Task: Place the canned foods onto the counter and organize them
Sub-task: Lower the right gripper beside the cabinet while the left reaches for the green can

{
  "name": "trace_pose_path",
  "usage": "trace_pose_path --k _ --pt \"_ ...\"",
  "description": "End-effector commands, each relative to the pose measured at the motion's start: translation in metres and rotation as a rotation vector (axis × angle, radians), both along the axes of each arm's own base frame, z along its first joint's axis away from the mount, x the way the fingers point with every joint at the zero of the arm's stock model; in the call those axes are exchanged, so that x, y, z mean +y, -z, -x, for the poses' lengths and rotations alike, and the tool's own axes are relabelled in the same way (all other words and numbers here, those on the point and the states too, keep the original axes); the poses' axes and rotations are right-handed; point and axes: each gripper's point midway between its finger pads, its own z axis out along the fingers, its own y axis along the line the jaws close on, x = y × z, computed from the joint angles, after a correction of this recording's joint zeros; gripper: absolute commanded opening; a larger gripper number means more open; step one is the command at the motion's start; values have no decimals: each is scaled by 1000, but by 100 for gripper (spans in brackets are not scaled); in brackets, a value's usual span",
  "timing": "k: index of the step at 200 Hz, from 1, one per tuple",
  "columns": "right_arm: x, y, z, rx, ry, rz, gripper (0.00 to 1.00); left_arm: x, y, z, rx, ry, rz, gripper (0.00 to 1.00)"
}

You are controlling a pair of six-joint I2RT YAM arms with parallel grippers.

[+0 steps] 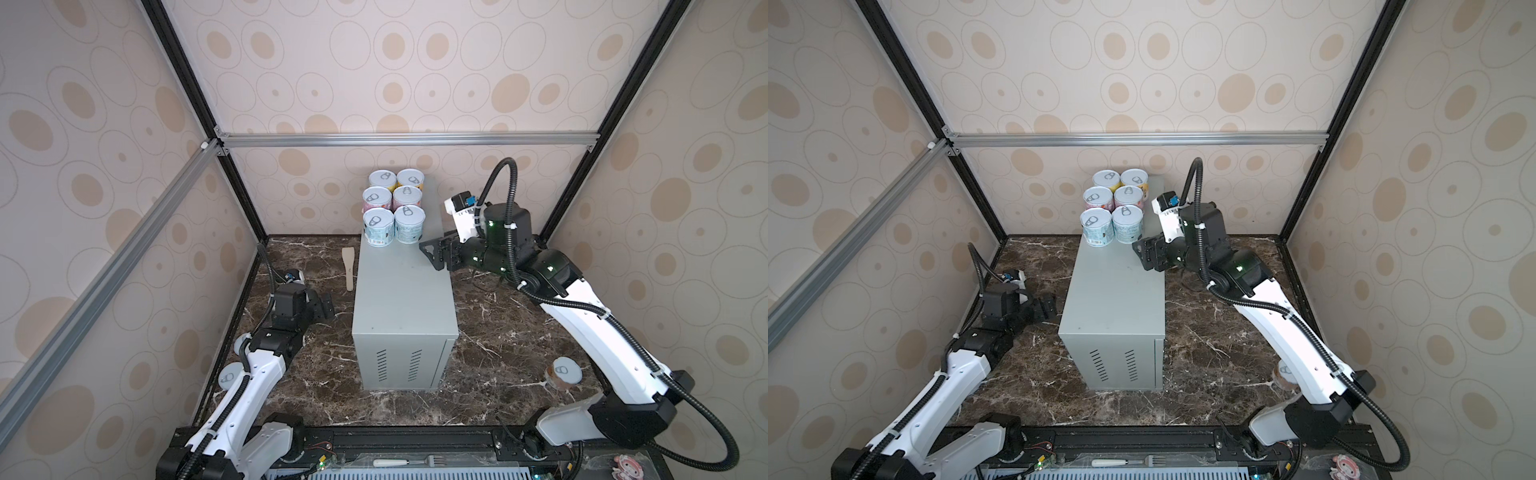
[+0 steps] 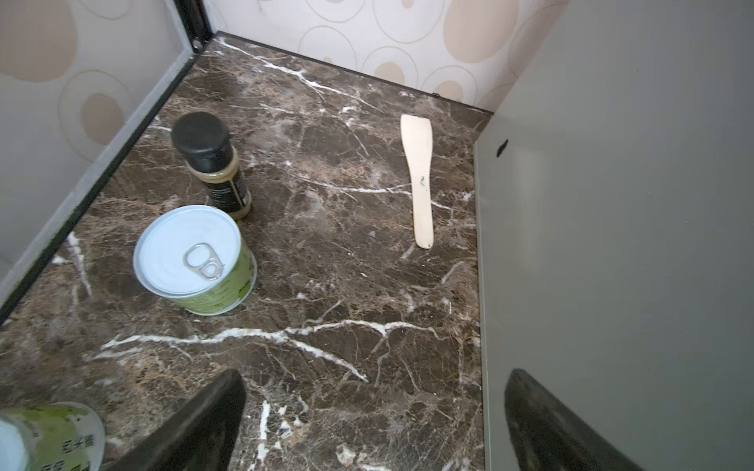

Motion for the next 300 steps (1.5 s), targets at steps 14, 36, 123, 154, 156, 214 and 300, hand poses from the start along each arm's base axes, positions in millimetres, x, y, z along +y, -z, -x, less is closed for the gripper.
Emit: trace_pose_path --k 14,36,123,154,156,214,300 --pt "-21 7 17 24 47 -14 85 44 -17 12 34 -281 -43 99" --pt "-37 12 27 39 87 -41 86 52 -25 20 54 -339 -44 99" --pt "-118 79 38 182 316 -215 89 45 14 14 277 -231 -129 99" --pt "-129 128 32 261 363 -252 89 53 13 4 272 -235 -149 99" --pt "-129 130 32 262 365 -256 89 54 13 4 271 -237 -151 99" --pt "-128 201 17 326 390 -241 90 73 17 -8 233 -266 -80 99" --pt "-118 244 13 386 371 -295 90 104 27 -42 212 -300 -22 99"
